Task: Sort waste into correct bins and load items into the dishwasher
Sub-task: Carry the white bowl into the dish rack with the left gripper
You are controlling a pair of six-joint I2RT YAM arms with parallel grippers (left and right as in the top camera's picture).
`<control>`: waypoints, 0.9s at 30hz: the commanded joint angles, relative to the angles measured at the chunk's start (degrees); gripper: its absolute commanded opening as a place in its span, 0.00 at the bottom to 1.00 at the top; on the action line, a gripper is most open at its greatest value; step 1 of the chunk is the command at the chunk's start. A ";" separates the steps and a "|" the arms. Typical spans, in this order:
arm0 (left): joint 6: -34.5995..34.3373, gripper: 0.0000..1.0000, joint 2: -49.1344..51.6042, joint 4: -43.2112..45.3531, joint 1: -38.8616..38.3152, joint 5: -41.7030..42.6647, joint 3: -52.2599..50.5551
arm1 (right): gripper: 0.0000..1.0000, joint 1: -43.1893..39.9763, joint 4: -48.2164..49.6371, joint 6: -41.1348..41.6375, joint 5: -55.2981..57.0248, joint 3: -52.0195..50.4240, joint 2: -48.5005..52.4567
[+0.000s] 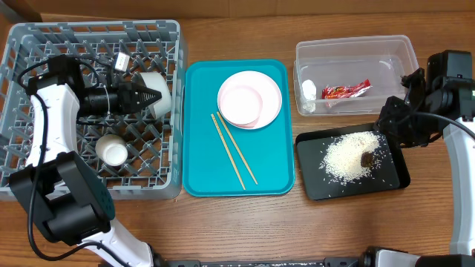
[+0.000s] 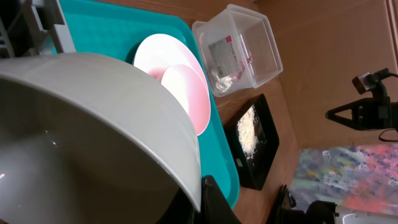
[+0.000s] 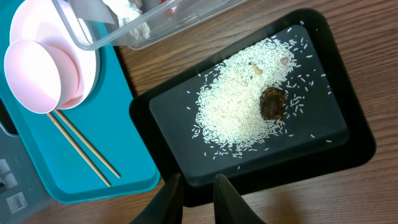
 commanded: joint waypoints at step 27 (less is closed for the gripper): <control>0.68 0.04 3.87 -0.22 6.43 -3.52 0.52 | 0.19 -0.07 -0.57 -0.28 0.22 0.55 -0.59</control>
